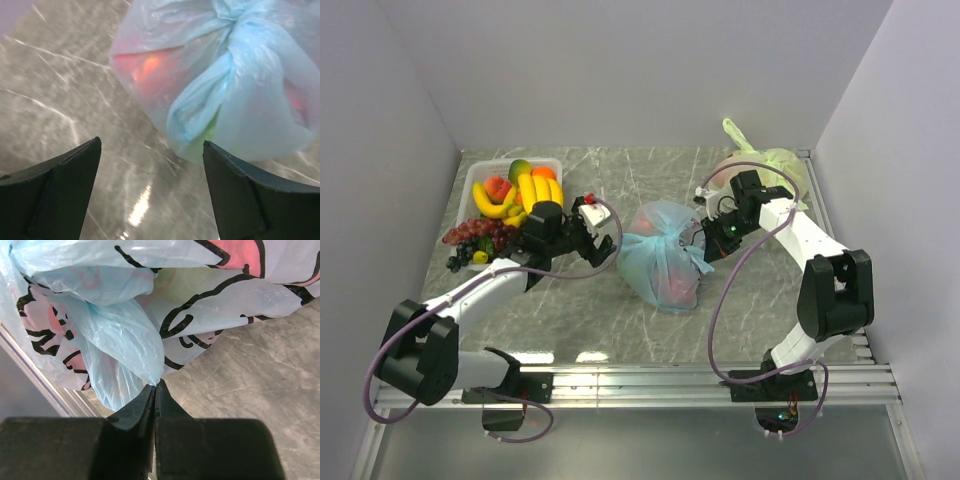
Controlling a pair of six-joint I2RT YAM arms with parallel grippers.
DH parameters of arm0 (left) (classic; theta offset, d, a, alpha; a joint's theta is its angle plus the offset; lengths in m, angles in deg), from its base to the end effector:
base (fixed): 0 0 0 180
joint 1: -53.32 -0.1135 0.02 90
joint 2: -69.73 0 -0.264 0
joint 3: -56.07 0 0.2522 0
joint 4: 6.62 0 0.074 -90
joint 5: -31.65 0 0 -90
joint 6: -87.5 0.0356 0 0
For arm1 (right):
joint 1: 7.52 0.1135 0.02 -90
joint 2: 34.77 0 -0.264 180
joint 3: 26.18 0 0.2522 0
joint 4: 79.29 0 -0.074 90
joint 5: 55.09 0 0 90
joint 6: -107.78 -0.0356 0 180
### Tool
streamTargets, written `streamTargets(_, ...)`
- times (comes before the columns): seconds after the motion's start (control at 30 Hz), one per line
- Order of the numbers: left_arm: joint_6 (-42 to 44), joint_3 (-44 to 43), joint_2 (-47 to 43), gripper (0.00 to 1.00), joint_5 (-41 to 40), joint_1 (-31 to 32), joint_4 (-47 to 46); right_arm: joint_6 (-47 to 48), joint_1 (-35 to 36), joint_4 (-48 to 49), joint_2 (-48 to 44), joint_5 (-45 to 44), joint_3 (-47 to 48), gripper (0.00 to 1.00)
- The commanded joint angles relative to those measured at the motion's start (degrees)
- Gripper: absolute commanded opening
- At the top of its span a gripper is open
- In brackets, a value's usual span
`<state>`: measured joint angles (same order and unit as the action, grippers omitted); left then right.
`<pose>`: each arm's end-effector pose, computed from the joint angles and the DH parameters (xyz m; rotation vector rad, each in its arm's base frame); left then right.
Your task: Place the fake fruits into the plastic bag and tie a complex knot
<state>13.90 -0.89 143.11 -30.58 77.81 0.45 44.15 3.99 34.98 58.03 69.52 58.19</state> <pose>0.2508 -0.1325 0.2531 0.9768 1.7158 -0.5707 0.3003 0.0818 0.2408 -0.9830 2.5055 0.7824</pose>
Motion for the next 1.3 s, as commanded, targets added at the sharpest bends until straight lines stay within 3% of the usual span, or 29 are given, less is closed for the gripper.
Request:
streamTargets(0.0, 4.95, 2.06, -0.09, 0.87, -6.92, 2.49, -14.89, -0.88, 0.45, 0.73, -1.04, -0.86, 1.9, 0.0)
streamTargets(0.17, 6.01, 2.16, 4.66, 0.83, -11.42, 6.0, -21.76, -0.79, 1.23, -0.15, -0.51, -2.18, 2.43, 0.0)
streamTargets(0.47, 11.44, -0.3, 11.86, 0.75, -9.92, 8.2, -24.59, -0.79, 2.03, -0.5, 1.07, -3.76, 3.57, 0.0)
streamTargets(0.57, 13.3, -0.22, 13.8, 0.74, -11.15, 8.91, -25.47, -0.62, 2.47, -1.12, 2.48, -4.02, 4.01, 0.19)
streamTargets(0.6, 13.56, -0.13, 14.5, 0.74, -11.33, 9.08, -26.34, -0.88, 2.73, -1.03, 3.0, -4.2, 4.01, 0.3)
streamTargets(0.73, 14.97, -0.48, 16.34, 0.72, -13.17, 10.14, -28.63, -2.11, 3.43, -0.33, 3.8, -3.67, 3.57, 0.31)
streamTargets(0.77, 15.15, -0.92, 16.87, 0.7, -13.88, 10.4, -28.63, -2.2, 3.43, -0.24, 4.15, -3.67, 3.05, 0.29)
streamTargets(0.87, 16.2, -2.59, 17.93, 0.5, -16.07, 10.84, -26.88, -2.11, 4.14, 0.55, 4.94, -7.0, 1.91, 0.19)
streamTargets(0.9, 16.55, -3.03, 17.85, 0.34, -16.6, 10.84, -26.01, -1.94, 4.22, 0.72, 5.03, -10.15, 1.73, 0.11)
streamTargets(1.0, 18.4, -2.69, 16.01, 0.04, -18.27, 10.75, -21.43, -1.06, 4.14, 1.43, 3.72, -16.31, 0.76, 0.01)
streamTargets(1.27, 21.21, 1.89, 7.83, 0.0, -21.61, 7.86, -11.07, 4.04, 3.26, 1.25, -1.03, -33.01, -2.66, 0.0)
